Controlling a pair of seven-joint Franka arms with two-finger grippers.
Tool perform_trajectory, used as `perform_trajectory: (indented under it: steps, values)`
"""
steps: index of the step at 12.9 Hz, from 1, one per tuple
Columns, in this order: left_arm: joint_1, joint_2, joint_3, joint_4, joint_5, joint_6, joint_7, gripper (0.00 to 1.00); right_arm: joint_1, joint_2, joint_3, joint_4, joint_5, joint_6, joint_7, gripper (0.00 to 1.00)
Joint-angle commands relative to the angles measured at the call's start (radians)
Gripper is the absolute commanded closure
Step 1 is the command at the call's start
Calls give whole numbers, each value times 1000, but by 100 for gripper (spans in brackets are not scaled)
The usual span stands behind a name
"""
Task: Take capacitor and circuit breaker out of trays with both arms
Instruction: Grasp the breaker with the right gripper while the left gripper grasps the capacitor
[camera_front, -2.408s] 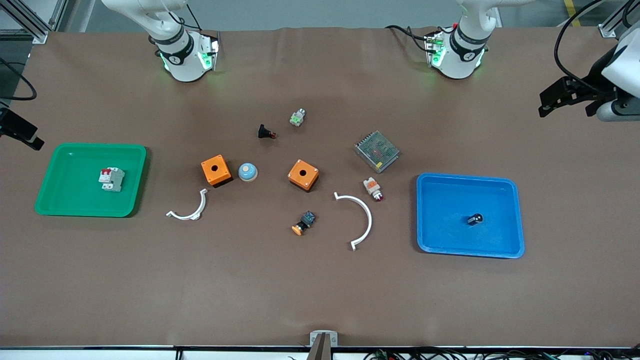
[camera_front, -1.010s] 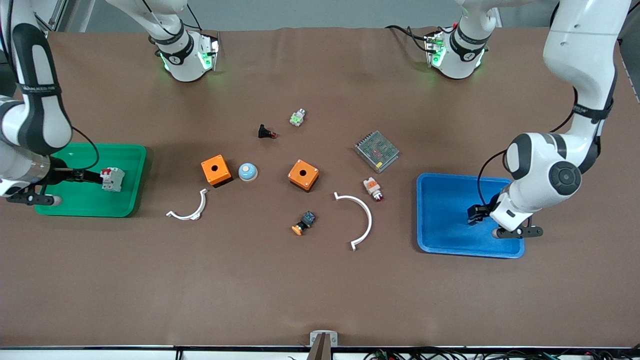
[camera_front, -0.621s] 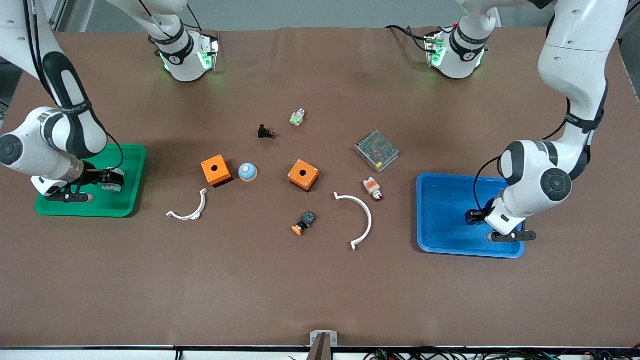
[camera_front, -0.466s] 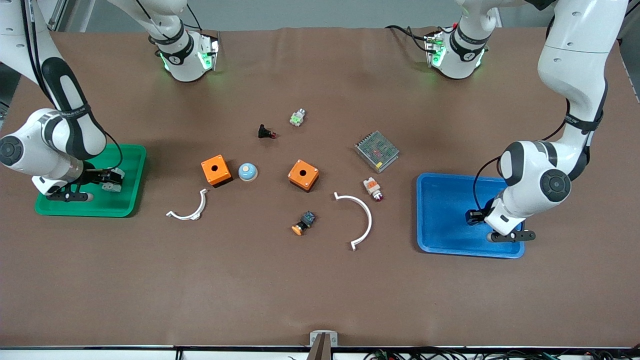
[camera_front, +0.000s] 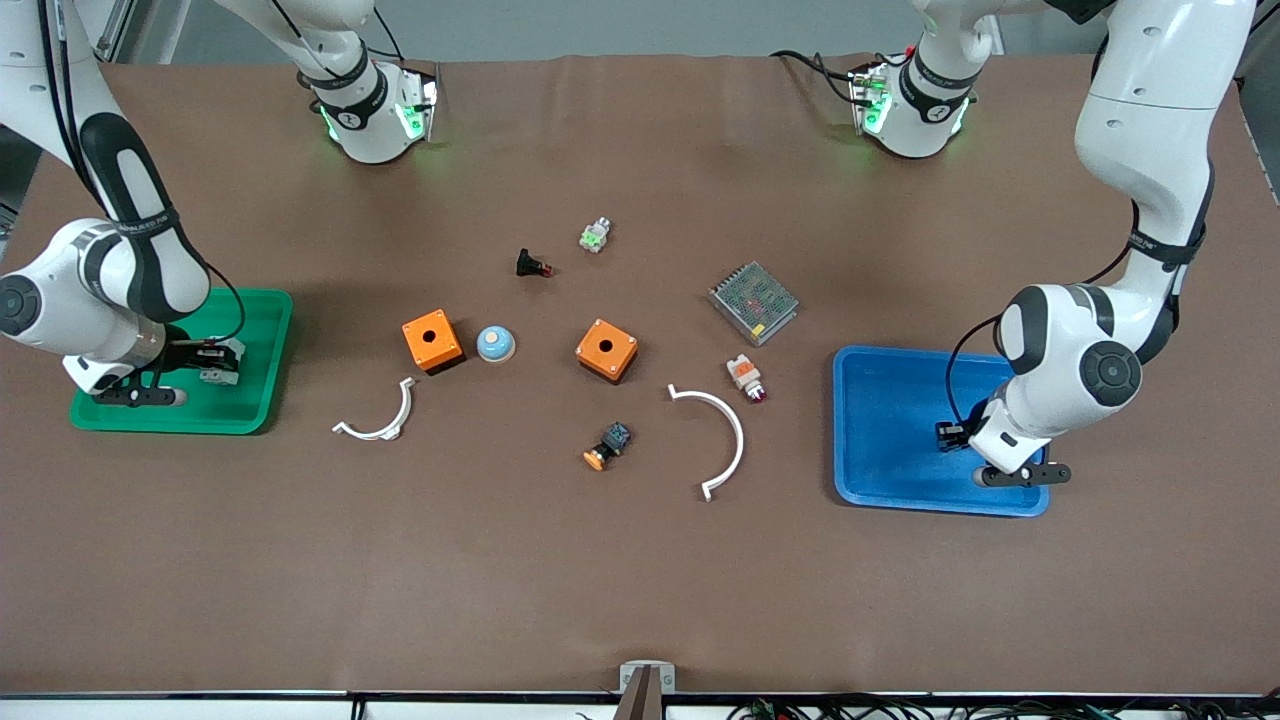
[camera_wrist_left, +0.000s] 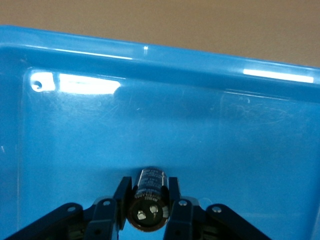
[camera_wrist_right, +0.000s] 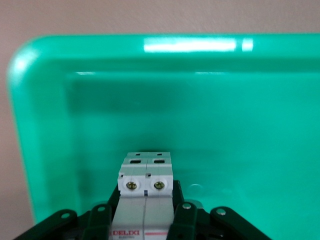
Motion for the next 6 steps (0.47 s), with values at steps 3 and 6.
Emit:
perform_trajectory:
  steps: [3,6]
  values:
    - [-11,-176,-54,-36,13,-203,-10,99,165,-68,3,227,25,-297,333,95]
    - [-9,-274,-178,-136,13,-231,-161,99,323,-11,4,321,92,-290,624,95]
